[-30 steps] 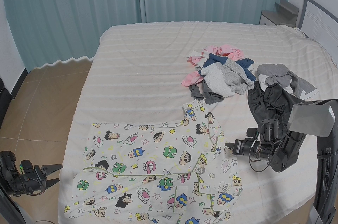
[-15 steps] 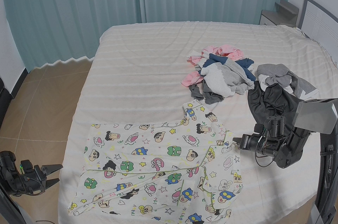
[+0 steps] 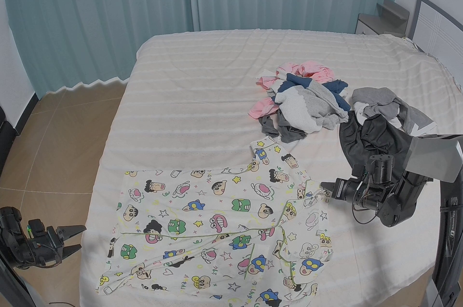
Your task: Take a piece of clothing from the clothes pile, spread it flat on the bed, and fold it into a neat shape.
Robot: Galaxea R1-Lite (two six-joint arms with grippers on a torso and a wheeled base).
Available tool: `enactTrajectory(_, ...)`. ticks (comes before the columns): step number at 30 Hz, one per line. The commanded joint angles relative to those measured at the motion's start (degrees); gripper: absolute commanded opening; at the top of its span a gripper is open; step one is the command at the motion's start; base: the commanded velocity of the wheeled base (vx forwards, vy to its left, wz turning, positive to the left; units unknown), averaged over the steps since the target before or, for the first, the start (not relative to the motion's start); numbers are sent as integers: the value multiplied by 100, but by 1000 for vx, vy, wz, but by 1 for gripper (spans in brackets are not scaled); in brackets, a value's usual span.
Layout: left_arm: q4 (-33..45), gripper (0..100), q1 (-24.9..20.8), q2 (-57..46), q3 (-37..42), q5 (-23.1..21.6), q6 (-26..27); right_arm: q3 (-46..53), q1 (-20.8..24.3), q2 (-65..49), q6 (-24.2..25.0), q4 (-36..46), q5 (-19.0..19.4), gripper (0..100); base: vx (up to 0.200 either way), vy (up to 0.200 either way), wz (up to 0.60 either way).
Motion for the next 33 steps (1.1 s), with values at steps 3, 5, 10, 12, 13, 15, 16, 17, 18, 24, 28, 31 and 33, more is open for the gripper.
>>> enactTrajectory(3, -2, 100, -7, -7, 19, -2, -2, 271, -115, -220, 17, -162, 8, 100, 0, 0, 0)
enactTrajectory(5, -2, 100, -7, -24, 45, -2, -2, 499, -168, -396, 26, -250, 25, 100, 0, 0, 0)
enactTrajectory(10, 7, 100, -25, -7, 133, -2, 341, 1615, -28, -976, 201, -690, 43, 100, 0, 0, 0)
enactTrajectory(12, 7, 100, -25, 37, 212, -2, 613, 2151, 183, -1160, 254, -971, 43, 100, 0, 0, 0)
enactTrajectory(13, 7, 100, -25, 81, 247, -2, 728, 2468, 306, -1231, 263, -1138, 34, 100, -200, 0, 0)
enactTrajectory(15, 7, 100, -33, 99, 265, -2, 798, 2714, 394, -1257, 254, -1279, 34, 100, -200, 0, 0)
enactTrajectory(16, 7, 100, -33, 134, 274, -2, 859, 3145, 605, -1231, 263, -1604, 34, 100, -200, 0, 0)
enactTrajectory(17, 7, 100, -33, 143, 274, -2, 859, 3391, 728, -1178, 272, -1850, 43, 100, -200, 0, 0)
enactTrajectory(18, 7, 100, -33, 152, 265, -2, 859, 3531, 807, -1143, 272, -1938, 43, 100, -200, 0, 0)
enactTrajectory(24, 7, 100, -33, 152, 265, -2, 859, 3944, 1194, -1081, 289, -1938, 34, 100, -200, 0, 0)
enactTrajectory(28, 7, 100, -33, 152, 256, -2, 851, 4059, 1414, -1028, 298, -1938, 34, 100, -200, 0, 0)
enactTrajectory(31, 7, 100, -33, 152, 247, -2, 824, 4129, 1748, -870, 404, -1938, 34, 100, -200, 0, 0)
enactTrajectory(33, 7, 100, -33, 160, 238, -2, 815, 4129, 1985, -694, 597, -1946, 8, 100, -200, 0, 0)
